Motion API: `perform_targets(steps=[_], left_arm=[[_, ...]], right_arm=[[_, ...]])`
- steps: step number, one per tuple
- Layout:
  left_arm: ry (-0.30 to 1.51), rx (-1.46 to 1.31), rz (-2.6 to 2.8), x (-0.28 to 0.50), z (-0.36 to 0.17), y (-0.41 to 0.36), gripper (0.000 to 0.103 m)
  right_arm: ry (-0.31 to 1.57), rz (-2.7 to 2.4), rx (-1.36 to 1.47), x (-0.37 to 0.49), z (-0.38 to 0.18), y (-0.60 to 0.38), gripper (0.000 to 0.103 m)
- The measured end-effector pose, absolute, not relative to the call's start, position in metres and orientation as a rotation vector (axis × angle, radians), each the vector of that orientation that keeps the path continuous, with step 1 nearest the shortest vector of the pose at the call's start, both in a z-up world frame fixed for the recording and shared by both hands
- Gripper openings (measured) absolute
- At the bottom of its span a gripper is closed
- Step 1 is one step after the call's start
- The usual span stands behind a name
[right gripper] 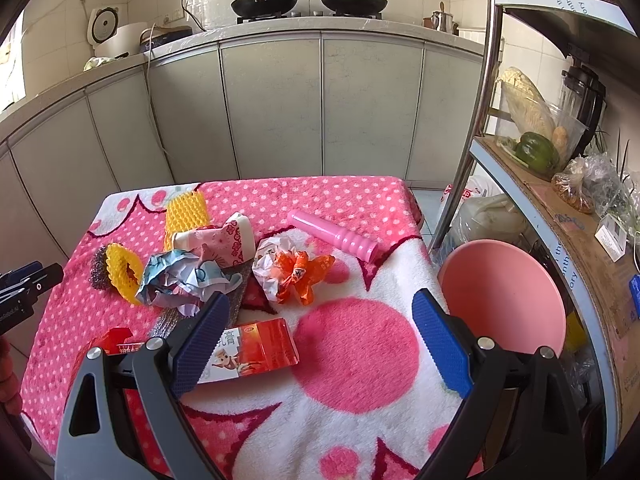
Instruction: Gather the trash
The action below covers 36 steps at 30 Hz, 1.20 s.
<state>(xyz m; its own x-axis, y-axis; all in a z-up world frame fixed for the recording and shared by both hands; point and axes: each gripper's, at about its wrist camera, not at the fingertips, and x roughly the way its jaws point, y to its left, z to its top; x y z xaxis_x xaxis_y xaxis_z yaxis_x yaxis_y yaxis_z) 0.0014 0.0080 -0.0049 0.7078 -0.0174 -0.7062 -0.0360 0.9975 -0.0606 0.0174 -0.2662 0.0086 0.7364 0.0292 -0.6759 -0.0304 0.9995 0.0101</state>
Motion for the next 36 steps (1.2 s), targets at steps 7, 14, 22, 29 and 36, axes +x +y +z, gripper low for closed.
perform_targets(steps=[7, 14, 22, 29, 36], left_arm=[[0.805, -0.057, -0.032, 0.006, -0.008, 0.01, 0.062], [0.842, -0.034, -0.054, 0.025, -0.021, 0.004, 0.053], [0.866, -0.003, -0.094, 0.044, -0.033, -0.002, 0.051], [0.886, 0.064, -0.098, 0.054, -0.045, -0.012, 0.019], [0.857, 0.068, -0.089, 0.052, -0.041, -0.011, 0.001]], right_arm=[[0.743, 0.04, 0.003, 0.019, 0.009, -0.267, 0.093], [0.747, 0.079, 0.0, 0.021, 0.008, -0.262, 0.092], [0.771, 0.121, 0.034, 0.027, 0.005, -0.263, 0.089], [0.789, 0.157, 0.046, 0.035, 0.001, -0.262, 0.087], [0.805, 0.198, 0.045, 0.049, -0.003, -0.259, 0.079]])
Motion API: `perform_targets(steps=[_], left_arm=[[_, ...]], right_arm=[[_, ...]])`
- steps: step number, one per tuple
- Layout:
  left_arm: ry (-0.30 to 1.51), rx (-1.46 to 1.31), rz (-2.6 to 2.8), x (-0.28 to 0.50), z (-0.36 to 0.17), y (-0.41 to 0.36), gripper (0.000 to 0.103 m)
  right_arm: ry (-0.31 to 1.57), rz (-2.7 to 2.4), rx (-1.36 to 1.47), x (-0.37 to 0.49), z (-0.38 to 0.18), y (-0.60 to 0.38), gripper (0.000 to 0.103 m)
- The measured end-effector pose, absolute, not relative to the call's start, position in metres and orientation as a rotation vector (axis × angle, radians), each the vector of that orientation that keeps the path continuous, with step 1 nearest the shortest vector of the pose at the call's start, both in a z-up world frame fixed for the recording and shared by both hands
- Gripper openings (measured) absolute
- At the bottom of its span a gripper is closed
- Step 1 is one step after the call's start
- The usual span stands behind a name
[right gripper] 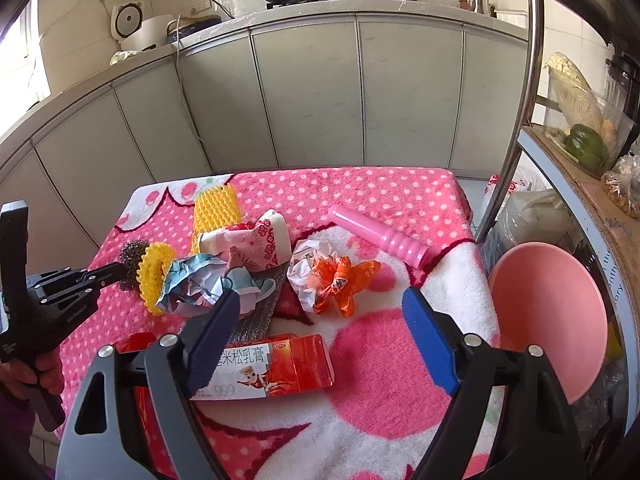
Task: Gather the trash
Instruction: 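Grasp the steel wool scrubber with the left tool while the right tool approaches the orange bow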
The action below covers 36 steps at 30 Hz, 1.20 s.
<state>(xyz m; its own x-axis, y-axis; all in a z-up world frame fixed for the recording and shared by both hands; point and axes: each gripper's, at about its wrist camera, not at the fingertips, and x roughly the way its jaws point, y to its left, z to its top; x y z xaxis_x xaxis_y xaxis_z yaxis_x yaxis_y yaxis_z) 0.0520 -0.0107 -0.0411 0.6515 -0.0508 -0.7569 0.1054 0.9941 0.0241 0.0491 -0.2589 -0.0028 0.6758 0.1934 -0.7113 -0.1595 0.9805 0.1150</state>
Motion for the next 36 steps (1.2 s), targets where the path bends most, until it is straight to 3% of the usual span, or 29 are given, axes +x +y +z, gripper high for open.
perform_targets(steps=[11, 19, 21, 25, 34, 36], left_arm=[[0.815, -0.018, -0.101, 0.039, -0.014, 0.004, 0.0], [0.754, -0.028, -0.12, 0.031, 0.012, 0.004, 0.0], [0.746, -0.028, -0.125, 0.03, 0.015, 0.003, 0.0], [0.75, -0.017, -0.13, 0.03, 0.013, -0.001, 0.0], [0.76, -0.008, -0.133, 0.027, 0.009, -0.002, 0.0], [0.759, -0.008, -0.133, 0.026, 0.009, -0.003, 0.0]], right_arm=[[0.861, 0.227, -0.004, 0.076, -0.02, -0.247, 0.066], [0.865, 0.209, 0.083, 0.08, -0.02, -0.273, 0.063], [0.891, 0.205, 0.118, 0.081, -0.024, -0.281, 0.053], [0.932, 0.226, 0.155, 0.083, -0.036, -0.28, 0.048], [0.958, 0.242, 0.159, 0.092, -0.051, -0.269, 0.017], [0.955, 0.24, 0.143, 0.091, -0.05, -0.266, 0.0]])
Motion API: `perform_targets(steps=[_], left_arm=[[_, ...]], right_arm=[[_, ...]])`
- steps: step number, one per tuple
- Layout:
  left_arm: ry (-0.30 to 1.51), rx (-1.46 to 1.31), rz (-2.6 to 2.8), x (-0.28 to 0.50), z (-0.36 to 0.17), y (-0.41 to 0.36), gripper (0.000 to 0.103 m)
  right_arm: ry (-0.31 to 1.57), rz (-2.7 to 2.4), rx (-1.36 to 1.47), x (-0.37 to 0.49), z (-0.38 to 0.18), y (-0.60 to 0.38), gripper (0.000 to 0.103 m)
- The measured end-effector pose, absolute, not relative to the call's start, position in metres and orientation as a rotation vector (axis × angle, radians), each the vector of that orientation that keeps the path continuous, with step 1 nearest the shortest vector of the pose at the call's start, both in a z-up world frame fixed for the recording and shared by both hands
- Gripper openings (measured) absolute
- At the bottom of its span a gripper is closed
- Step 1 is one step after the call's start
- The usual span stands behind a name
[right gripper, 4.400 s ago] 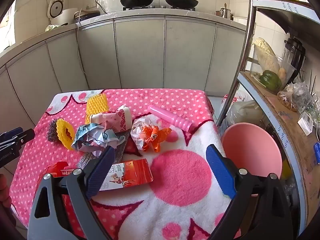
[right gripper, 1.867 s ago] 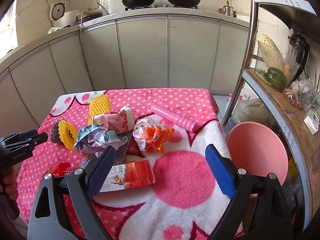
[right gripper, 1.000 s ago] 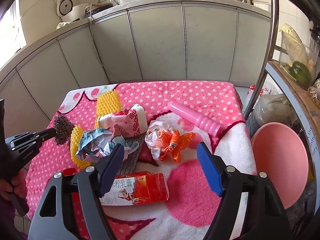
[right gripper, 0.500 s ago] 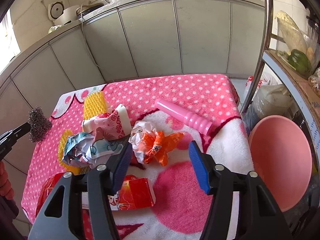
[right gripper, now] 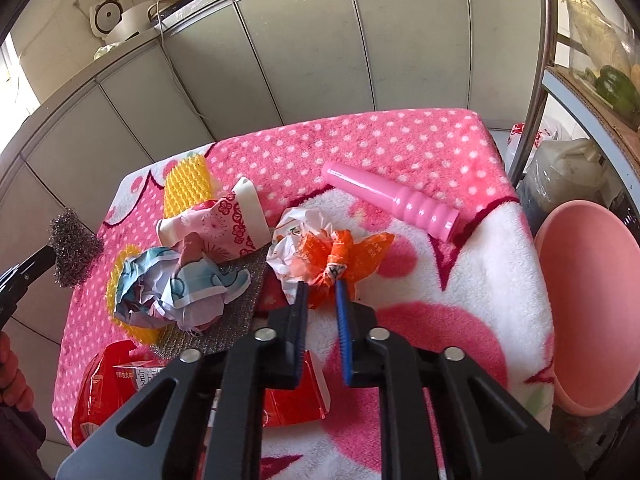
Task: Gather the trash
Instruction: 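Grasp the steel wool scrubber with the left tool while the right tool approaches the orange bow, then close the right tool on the orange ribbon bow and lift it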
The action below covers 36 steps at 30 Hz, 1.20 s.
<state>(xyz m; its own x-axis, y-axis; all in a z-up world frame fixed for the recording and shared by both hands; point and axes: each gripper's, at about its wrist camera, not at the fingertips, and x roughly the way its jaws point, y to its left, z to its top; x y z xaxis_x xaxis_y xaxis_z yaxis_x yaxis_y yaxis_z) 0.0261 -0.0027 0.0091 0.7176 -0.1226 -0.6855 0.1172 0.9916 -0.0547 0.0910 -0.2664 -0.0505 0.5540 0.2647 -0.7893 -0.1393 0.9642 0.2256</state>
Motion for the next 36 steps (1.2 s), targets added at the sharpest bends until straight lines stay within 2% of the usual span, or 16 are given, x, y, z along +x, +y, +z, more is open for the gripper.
perform_targets(steps=[17, 19, 21, 23, 33, 36], left_arm=[[0.706, -0.002, -0.142, 0.008, 0.03, -0.01, 0.0], [0.705, -0.003, -0.146, 0.007, 0.03, -0.011, 0.0], [0.706, -0.005, -0.151, 0.006, 0.03, -0.011, 0.0], [0.706, -0.005, -0.15, 0.007, 0.029, -0.011, 0.0], [0.748, -0.022, -0.123, 0.018, 0.021, -0.014, 0.0], [0.754, -0.012, -0.116, 0.021, 0.019, -0.017, 0.0]], right_arm=[[0.846, 0.226, 0.122, 0.067, -0.011, -0.275, 0.001], [0.868, 0.234, 0.131, 0.073, -0.013, -0.275, 0.008], [0.888, 0.225, 0.144, 0.079, -0.017, -0.275, 0.026], [0.909, 0.214, 0.162, 0.087, -0.022, -0.275, 0.033], [0.975, 0.189, 0.22, 0.112, -0.048, -0.271, 0.032], [0.963, 0.199, 0.189, 0.11, -0.046, -0.266, 0.02]])
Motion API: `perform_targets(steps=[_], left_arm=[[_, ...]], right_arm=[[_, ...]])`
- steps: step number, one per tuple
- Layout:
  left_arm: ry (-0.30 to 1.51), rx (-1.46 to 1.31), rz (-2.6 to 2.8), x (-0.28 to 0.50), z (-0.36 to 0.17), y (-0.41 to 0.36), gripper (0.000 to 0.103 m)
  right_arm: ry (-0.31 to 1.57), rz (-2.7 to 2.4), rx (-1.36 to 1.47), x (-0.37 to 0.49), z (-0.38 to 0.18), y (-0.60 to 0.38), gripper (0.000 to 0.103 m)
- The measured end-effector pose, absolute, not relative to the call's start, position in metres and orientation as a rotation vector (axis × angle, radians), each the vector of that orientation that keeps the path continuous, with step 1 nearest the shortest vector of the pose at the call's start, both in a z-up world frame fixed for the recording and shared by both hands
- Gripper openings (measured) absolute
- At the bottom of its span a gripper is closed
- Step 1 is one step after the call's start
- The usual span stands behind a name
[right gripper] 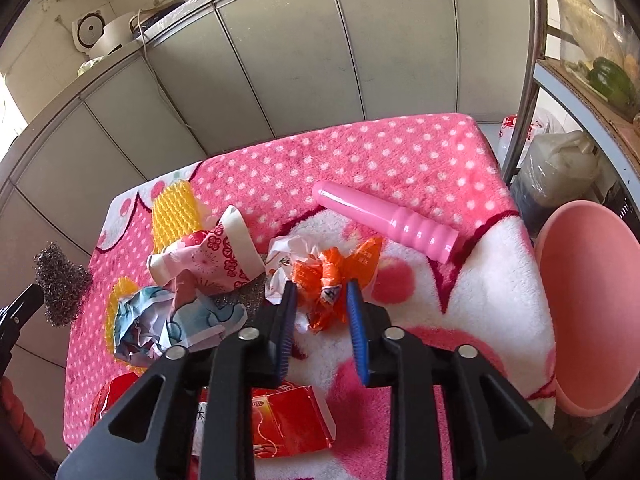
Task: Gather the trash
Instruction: 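Close the right tool on the orange ribbon bow and lift it, then carry the scrubber and the orange bow over the pink bucket with both tools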
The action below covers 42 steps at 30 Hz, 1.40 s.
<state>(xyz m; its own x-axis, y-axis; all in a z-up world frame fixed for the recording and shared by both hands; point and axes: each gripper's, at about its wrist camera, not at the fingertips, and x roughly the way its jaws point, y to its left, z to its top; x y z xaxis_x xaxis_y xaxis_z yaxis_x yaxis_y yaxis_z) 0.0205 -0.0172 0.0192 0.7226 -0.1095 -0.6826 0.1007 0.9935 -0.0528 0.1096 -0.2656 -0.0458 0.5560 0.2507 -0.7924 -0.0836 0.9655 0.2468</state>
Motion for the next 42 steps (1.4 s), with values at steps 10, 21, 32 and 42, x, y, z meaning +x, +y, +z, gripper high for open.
perform_targets(steps=[10, 21, 32, 42], left_arm=[[0.759, 0.005, -0.077, 0.023, 0.017, -0.022, 0.0], [0.753, -0.009, -0.077, 0.018, 0.02, -0.028, 0.0], [0.732, -0.007, -0.077, 0.012, 0.028, -0.036, 0.001], [0.704, 0.014, -0.081, 0.001, 0.039, -0.047, 0.001]], right_arm=[[0.905, 0.203, 0.123, 0.098, -0.032, -0.259, 0.011], [0.824, 0.207, 0.092, 0.077, -0.002, -0.262, 0.011], [0.785, 0.211, 0.079, 0.063, 0.013, -0.266, 0.011], [0.753, 0.208, 0.089, 0.049, 0.024, -0.276, 0.011]])
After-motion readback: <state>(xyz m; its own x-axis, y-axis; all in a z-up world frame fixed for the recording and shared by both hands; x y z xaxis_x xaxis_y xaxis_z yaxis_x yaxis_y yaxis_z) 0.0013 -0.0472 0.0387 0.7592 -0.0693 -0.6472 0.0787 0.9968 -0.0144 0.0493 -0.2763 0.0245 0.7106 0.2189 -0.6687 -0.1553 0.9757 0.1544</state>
